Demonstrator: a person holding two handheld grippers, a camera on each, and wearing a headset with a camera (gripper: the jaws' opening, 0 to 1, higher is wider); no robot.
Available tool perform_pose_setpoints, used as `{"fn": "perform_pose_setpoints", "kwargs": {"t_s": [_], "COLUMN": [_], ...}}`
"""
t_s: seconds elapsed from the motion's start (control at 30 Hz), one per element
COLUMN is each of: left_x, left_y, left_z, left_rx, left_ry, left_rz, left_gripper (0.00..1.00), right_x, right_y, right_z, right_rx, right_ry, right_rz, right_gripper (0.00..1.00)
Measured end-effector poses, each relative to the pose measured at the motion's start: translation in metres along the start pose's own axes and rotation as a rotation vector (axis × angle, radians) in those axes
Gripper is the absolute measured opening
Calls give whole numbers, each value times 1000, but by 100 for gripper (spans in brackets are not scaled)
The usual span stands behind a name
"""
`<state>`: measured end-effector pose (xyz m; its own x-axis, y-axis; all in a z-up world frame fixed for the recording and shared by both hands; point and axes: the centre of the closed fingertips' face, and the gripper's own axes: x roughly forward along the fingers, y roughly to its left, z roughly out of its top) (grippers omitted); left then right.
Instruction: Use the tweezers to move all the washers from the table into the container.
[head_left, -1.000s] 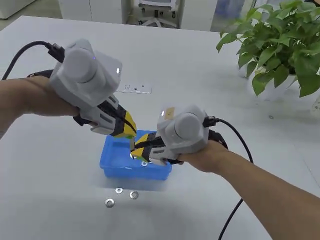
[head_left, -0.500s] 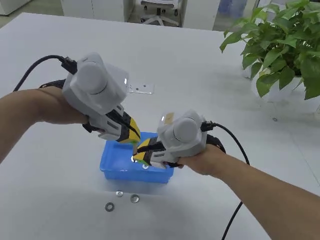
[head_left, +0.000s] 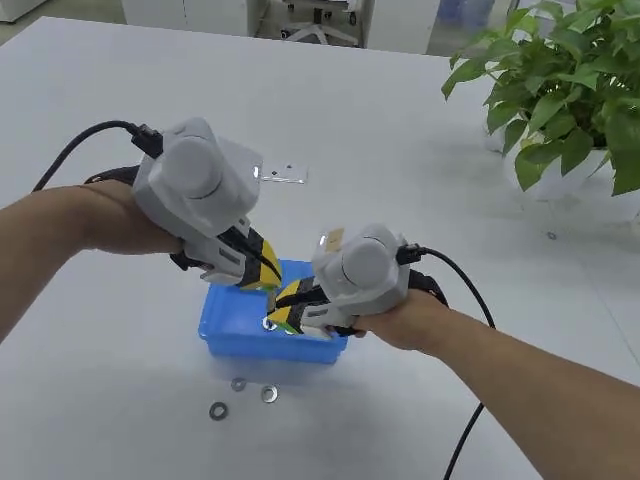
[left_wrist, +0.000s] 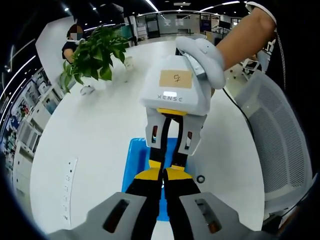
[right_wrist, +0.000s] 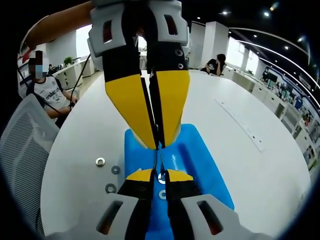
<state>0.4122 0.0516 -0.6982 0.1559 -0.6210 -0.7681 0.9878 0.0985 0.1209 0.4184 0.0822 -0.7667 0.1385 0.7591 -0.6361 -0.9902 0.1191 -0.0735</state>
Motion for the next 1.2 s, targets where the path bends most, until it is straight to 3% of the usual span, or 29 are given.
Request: {"fn": "perform_pose_setpoints", "kwargs": {"t_s": [0.3,0.9,1.2], "left_x": [-3,-23,-37], "left_y": [0,-5,-9], "left_z": [4,21,24], "left_rx": [7,30,33], "left_ry": [-4,-17,-14], "left_rz": [8,30,46], "left_gripper": [5,5,5], "right_x": [-3,-20,-26], "right_y": [-1,3,8], "right_z": [2,22,36], "right_rx": [-5,-37,-64], "right_ry": [-4,-37,-58], "right_rz": [-9,-42,-51], "right_gripper": [11,11,11]}}
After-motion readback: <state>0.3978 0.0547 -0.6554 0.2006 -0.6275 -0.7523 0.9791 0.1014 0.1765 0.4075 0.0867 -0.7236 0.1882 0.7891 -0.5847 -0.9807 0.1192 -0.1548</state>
